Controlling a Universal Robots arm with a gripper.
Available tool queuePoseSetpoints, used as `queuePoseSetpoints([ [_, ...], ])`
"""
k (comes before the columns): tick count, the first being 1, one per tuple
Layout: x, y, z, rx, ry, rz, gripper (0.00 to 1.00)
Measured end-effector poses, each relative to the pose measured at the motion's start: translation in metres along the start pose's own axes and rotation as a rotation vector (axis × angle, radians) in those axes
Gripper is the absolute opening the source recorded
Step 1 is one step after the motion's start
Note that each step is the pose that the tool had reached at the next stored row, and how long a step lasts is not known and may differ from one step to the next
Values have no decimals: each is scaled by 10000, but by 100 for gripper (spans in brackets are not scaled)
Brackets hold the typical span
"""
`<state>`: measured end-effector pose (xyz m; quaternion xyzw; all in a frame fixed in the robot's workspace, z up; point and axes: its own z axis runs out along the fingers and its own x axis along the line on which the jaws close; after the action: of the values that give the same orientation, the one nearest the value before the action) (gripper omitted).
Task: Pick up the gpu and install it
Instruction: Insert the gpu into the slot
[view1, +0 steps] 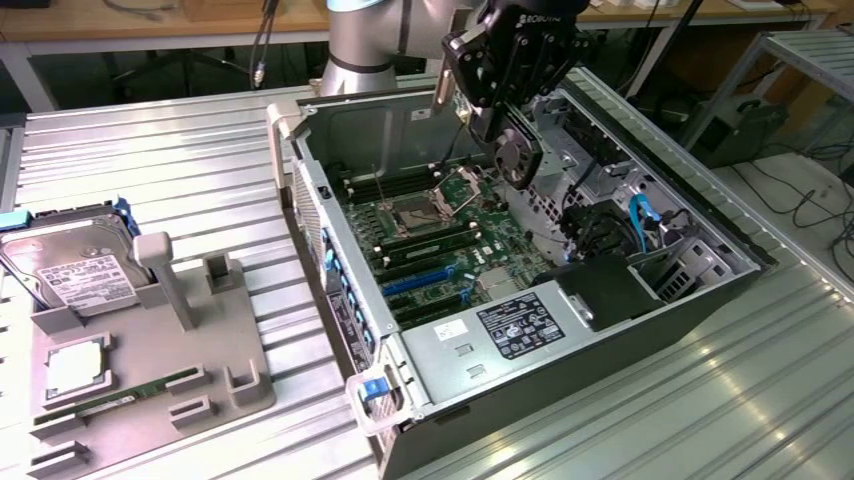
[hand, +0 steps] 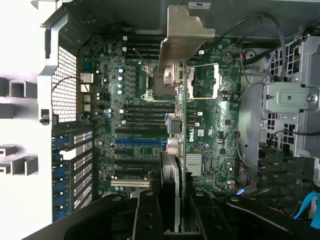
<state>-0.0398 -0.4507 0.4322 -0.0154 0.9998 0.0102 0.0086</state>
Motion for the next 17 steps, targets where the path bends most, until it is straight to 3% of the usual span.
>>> queuePoseSetpoints([
  [3, 0, 0, 0, -2, 3, -149, 27],
  [11, 0, 0, 0, -23, 27, -1353, 27],
  [17, 0, 0, 0, -34, 39, -1949, 27],
])
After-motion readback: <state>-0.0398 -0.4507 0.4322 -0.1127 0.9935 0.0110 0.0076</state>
